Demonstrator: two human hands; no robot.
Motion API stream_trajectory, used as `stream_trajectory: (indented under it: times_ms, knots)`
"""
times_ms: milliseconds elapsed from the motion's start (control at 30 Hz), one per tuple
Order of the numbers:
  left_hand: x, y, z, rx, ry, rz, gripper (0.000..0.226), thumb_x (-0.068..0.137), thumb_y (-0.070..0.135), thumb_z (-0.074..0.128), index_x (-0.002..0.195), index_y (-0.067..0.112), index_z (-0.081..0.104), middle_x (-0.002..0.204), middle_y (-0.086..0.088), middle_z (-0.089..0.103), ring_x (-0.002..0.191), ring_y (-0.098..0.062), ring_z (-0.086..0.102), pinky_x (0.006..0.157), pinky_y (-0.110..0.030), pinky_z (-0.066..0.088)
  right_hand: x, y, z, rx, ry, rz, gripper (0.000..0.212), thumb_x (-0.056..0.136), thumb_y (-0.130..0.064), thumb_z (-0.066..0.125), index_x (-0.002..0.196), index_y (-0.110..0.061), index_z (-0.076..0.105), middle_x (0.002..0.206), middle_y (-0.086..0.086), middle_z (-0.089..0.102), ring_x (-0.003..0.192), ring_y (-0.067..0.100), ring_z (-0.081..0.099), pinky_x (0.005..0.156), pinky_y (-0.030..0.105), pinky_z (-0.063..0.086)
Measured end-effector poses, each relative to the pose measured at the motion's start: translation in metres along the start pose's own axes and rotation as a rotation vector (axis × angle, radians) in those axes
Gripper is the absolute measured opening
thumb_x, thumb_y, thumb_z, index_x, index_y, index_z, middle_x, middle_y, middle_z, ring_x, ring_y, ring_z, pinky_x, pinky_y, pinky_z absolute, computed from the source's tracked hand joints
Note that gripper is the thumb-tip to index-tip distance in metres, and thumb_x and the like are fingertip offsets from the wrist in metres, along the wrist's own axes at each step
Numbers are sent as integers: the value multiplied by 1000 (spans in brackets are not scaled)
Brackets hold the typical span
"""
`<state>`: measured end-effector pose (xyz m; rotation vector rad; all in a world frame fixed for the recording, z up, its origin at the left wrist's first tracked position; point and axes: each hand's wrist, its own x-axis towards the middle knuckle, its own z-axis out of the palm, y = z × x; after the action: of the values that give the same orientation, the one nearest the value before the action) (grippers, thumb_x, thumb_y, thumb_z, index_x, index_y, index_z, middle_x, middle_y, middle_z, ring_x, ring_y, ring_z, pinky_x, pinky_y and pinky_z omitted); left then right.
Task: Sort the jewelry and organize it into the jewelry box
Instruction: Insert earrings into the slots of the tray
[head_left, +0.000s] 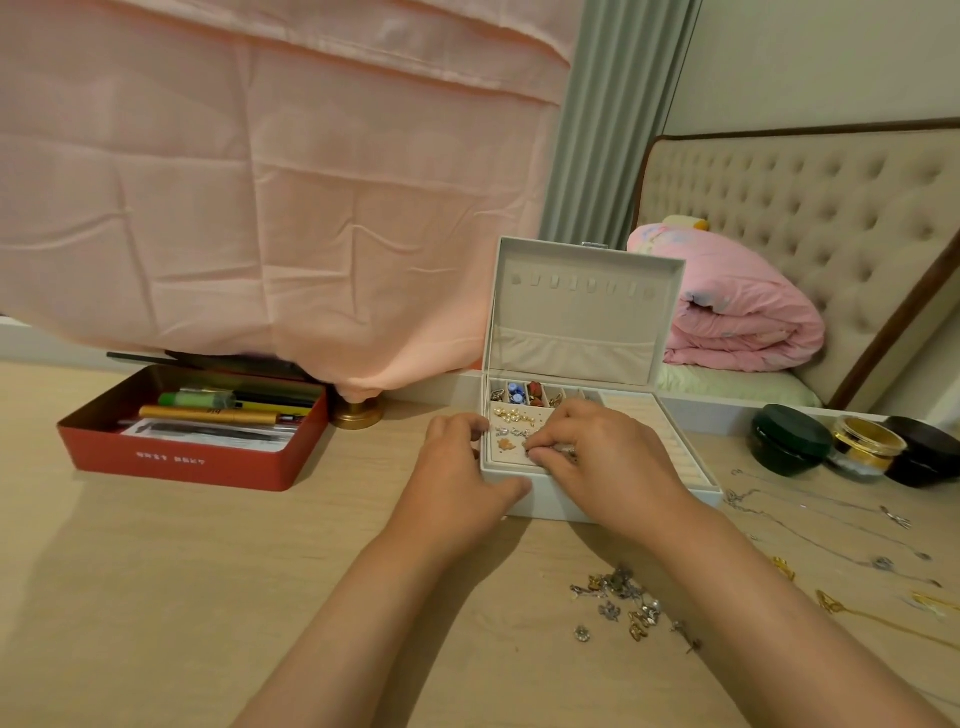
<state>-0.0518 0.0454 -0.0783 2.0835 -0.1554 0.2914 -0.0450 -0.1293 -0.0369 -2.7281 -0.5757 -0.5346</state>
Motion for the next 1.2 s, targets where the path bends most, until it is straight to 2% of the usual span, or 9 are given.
stream_trajectory:
  times_ms: [100, 233, 333, 400, 467, 600, 833, 1100, 1200]
  knots:
    - [-1, 1, -4, 151, -26, 45, 75, 78, 39, 78, 140, 24, 40, 133, 9, 39, 121, -9, 46, 98, -26, 46, 0, 3, -4, 16, -29, 11, 17, 96, -39, 63, 106, -37, 77, 109, -17, 59, 97, 8, 58, 78, 33, 49]
    - [-3, 11, -12, 362, 0, 185, 69, 82, 47, 69, 140, 26, 37, 131, 9, 37, 127, -11, 39, 100, -33, 43, -3, 6, -11, 61, -74, -2, 19, 98, -37, 61, 109, -36, 76, 106, -18, 56, 91, 4, 57, 82, 36, 50]
    - [-6, 22, -15, 340, 93, 331, 46, 85, 43, 67, 124, 26, 50, 117, 9, 46, 110, -11, 48, 89, -33, 46, -11, 11, -27, 119, -18, 15, 16, 97, -34, 63, 107, -36, 75, 103, -18, 58, 72, -8, 50, 74, 27, 45]
    - [-9, 34, -14, 318, 95, 429, 28, 86, 38, 66, 109, 28, 54, 102, 14, 50, 91, -6, 50, 76, -30, 46, -20, 14, -39, 112, -18, 19, 14, 96, -34, 63, 103, -38, 74, 99, -20, 59, 73, -11, 48, 73, 25, 42]
    - [-16, 46, -9, 298, 9, 470, 15, 86, 36, 65, 96, 34, 54, 87, 17, 55, 78, -4, 51, 66, -28, 45, -30, 18, -50, 80, -96, 19, 11, 94, -36, 65, 99, -40, 74, 97, -21, 62, 79, -7, 52, 78, 30, 48]
    - [-28, 56, 12, 394, -217, 463, 9, 87, 43, 59, 91, 35, 62, 82, 18, 63, 77, -2, 56, 66, -27, 48, -54, 27, -56, 28, -368, 50, 11, 90, -33, 70, 94, -43, 73, 91, -22, 67, 85, 0, 61, 80, 32, 54]
    - [-37, 40, 38, 535, -398, 478, 21, 89, 44, 60, 106, 40, 71, 99, 16, 63, 91, -2, 56, 76, -27, 49, -70, 43, -41, -63, -490, 43, 25, 86, -28, 71, 107, -40, 75, 96, -17, 70, 87, 5, 63, 73, 25, 50]
    - [-38, 34, 40, 391, -408, 381, 18, 87, 44, 66, 104, 38, 70, 92, 17, 64, 87, 1, 58, 79, -29, 52, -71, 47, -33, 88, -431, 96, 6, 88, -32, 74, 92, -33, 79, 81, -18, 68, 77, 0, 63, 72, 22, 49]
    - [-39, 35, 39, 185, -358, 303, 16, 87, 33, 71, 103, 36, 67, 88, 17, 68, 82, -1, 63, 76, -25, 53, -73, 45, -33, 438, -298, 245, 8, 88, -25, 74, 82, -27, 79, 77, -9, 73, 70, 4, 65, 70, 28, 53]
